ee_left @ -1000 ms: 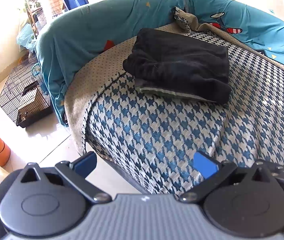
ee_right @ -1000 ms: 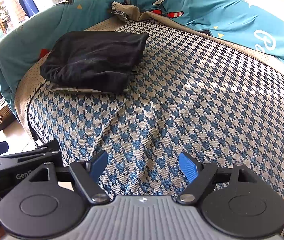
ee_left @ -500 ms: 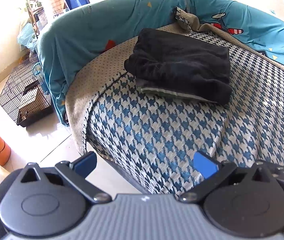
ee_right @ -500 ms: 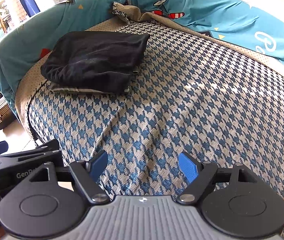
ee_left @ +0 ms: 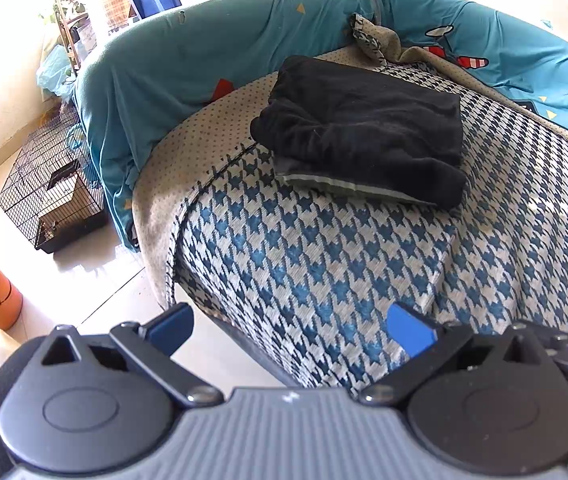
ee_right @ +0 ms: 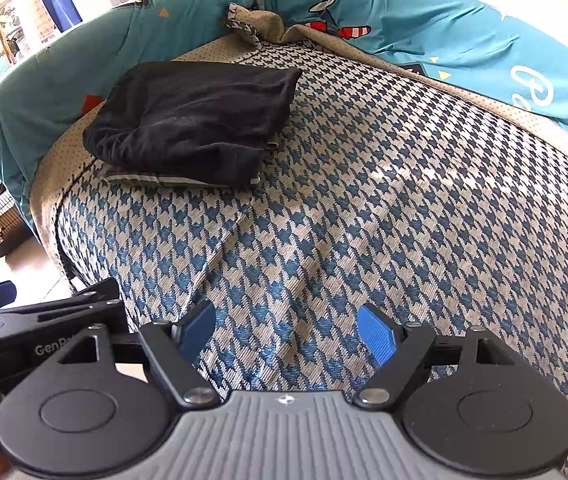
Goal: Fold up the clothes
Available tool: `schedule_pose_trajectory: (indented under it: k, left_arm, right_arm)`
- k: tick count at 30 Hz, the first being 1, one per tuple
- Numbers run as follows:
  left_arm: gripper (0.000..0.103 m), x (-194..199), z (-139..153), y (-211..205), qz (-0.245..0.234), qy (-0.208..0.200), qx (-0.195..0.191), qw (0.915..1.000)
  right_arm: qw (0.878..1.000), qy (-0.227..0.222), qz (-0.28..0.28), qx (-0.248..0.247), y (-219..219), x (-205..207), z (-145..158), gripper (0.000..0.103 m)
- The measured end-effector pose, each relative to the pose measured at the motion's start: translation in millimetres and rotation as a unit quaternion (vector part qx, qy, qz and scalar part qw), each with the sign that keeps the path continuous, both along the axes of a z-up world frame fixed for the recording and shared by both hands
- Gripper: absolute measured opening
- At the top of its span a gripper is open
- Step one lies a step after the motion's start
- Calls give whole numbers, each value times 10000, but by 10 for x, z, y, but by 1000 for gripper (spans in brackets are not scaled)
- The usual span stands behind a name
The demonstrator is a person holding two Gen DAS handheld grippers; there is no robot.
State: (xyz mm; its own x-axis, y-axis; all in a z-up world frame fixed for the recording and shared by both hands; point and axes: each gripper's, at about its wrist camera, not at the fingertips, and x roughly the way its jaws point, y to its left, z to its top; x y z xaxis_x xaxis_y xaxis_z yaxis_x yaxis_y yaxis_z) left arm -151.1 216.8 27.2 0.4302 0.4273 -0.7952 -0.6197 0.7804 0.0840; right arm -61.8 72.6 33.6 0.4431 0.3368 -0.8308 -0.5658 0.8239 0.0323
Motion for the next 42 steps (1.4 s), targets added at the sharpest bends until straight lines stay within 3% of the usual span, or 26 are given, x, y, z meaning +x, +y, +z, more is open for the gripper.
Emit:
schedule_pose_trajectory:
  k: [19, 32, 42]
  left_arm:
    - [103, 53, 67, -174, -146, -33, 106, 9998]
    - [103, 236, 29, -577, -668, 12, 131, 9977]
    - [103, 475, 29, -1142, -1403, 12, 183, 9899]
  right_arm:
    - [9999, -71, -109, 42, -146, 3, 73, 78]
    - [9985, -72, -530, 105, -618, 51, 69, 78]
    - [9941, -172, -1047, 227, -1220, 102, 163, 78]
